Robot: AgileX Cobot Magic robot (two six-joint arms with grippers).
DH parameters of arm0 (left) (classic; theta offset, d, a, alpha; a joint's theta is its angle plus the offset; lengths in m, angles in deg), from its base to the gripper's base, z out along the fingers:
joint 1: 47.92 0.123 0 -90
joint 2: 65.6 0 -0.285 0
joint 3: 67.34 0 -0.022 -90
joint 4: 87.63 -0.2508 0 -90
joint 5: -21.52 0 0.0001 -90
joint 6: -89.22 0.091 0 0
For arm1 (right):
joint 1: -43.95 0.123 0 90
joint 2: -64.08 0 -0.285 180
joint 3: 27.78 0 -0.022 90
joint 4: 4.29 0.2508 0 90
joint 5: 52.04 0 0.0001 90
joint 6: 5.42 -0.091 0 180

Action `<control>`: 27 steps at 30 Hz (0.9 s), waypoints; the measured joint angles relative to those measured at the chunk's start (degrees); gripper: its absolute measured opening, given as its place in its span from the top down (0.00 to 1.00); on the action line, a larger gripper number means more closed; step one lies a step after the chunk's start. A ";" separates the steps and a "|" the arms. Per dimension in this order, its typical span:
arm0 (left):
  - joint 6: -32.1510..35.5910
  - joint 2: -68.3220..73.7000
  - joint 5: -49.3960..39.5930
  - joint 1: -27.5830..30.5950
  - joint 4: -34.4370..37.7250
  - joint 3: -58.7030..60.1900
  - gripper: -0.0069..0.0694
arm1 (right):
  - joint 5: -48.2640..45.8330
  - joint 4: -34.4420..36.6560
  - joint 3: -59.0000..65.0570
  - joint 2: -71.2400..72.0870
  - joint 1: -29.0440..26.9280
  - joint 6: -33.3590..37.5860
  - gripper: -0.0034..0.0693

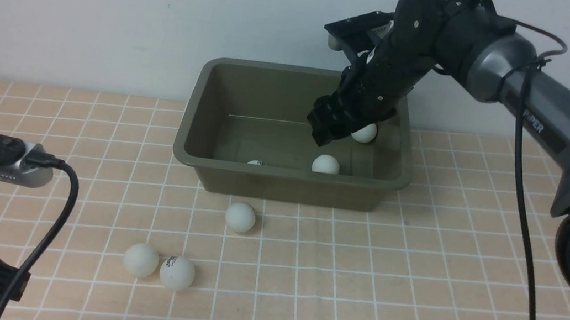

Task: Put the table tennis balls into the box on the light coffee tablecloth.
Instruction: 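Release the ping pong ball into the bin and lift the gripper away, then reach for and grasp a ping pong ball on the table beside the basket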

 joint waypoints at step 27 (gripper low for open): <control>22.04 7.45 10.46 -0.71 21.68 -1.03 0.90 | -3.68 -10.48 26.20 55.86 -2.34 -2.80 0.98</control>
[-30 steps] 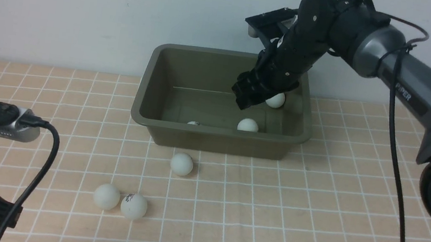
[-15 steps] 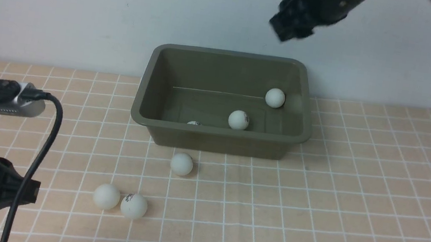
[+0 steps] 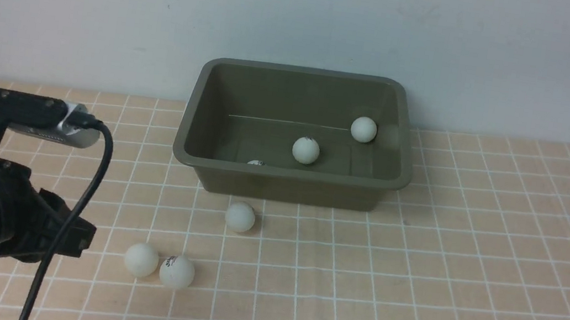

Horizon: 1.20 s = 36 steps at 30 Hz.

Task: Put the table tennis balls into the box on the light coffee tablecloth.
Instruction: 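Reach for and grasp a ping pong ball on the table beside the basket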

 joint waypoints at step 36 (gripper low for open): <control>-34.74 15.62 6.27 -16.99 -33.76 -9.83 0.41 | -0.54 0.47 22.98 19.92 0.00 -0.05 0.98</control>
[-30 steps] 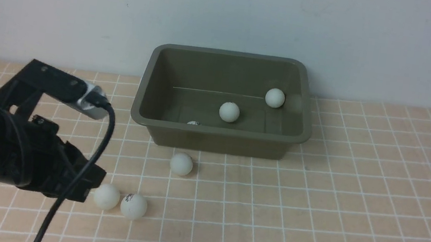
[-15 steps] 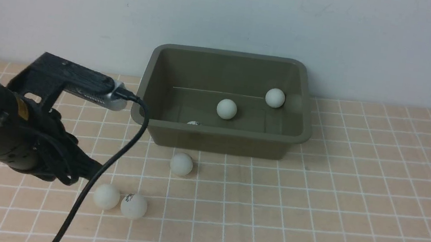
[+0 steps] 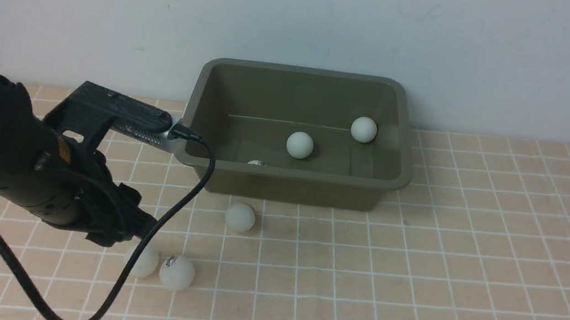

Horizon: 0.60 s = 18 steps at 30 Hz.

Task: Put the table tennis balls into the box on the light coffee tablecloth.
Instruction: 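Reach for and grasp a ping pong ball on the table beside the basket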

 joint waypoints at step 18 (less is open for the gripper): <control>0.28 12.95 7.57 0.00 0.66 0.00 0.28 | 0.00 0.00 0.00 0.00 0.00 0.00 0.98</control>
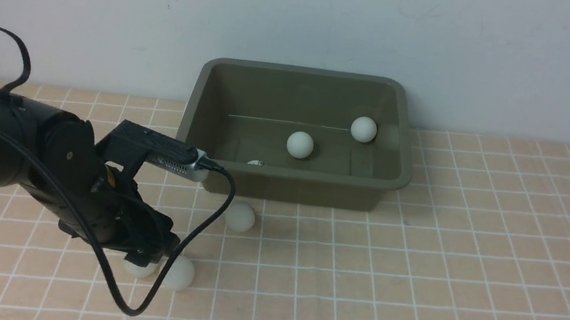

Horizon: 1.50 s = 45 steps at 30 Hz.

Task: Put the table tennis balls into the box on the light coffee tablecloth.
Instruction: 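Reach for and grasp a ping pong ball on the table beside the basket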

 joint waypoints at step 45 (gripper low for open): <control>0.43 6.02 -9.89 0.00 -7.09 -6.87 0.51 | 0.05 0.00 0.00 0.00 0.00 0.00 0.98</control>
